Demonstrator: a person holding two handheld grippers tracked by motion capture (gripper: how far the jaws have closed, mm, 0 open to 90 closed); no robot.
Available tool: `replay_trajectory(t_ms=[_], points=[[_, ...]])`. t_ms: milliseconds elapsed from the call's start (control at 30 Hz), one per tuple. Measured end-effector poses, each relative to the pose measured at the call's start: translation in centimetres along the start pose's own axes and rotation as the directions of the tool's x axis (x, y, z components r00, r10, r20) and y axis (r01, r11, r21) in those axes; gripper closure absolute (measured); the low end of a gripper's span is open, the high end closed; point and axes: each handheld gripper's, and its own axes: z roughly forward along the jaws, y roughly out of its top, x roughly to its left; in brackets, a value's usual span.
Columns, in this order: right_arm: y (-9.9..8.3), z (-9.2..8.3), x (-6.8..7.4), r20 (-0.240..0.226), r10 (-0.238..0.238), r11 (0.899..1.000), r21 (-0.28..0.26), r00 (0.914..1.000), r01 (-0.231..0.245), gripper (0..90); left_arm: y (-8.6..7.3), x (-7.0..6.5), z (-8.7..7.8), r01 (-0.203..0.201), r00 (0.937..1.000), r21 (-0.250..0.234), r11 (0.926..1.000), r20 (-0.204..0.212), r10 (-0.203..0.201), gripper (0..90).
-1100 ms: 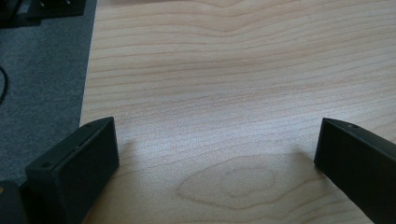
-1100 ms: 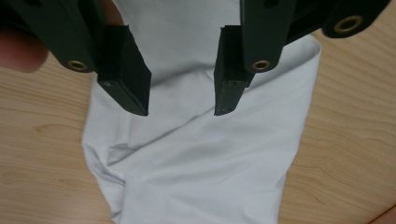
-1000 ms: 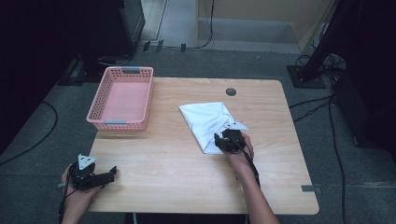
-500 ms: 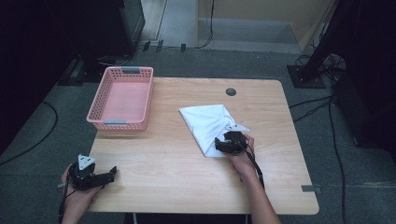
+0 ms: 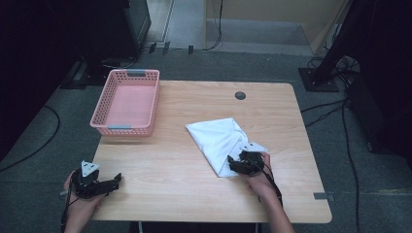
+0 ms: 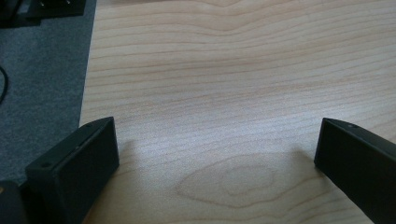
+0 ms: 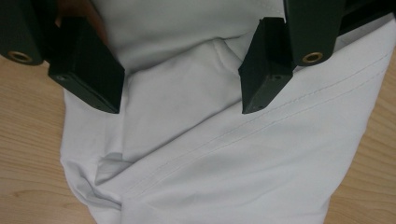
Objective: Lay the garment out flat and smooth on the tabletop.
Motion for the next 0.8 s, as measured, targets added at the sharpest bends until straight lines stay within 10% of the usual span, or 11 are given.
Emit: replay_trajectory(t_ms=[400, 600, 800], points=[[-1.3, -1.2, 2.3, 0.012, -0.049, 0.999, 0.024, 0.9987, 0.049, 19.9, 0.0, 0.0, 0.0, 0.003, 1.0, 0.001, 1.0, -0.003, -0.003, 0.0], [-0.5, -2.0, 1.8, -0.052, 0.012, 1.0, 0.021, 0.9986, -0.011, 17.0, 0.0, 0.0, 0.0, 0.003, 1.0, 0.001, 1.0, -0.002, -0.003, 0.0], [0.6, -2.2, -0.5, 0.066, 0.046, 0.997, -0.057, 0.9967, -0.043, 11.6, 0.0, 0.0, 0.0, 0.003, 1.0, 0.001, 1.0, -0.003, -0.003, 0.0]])
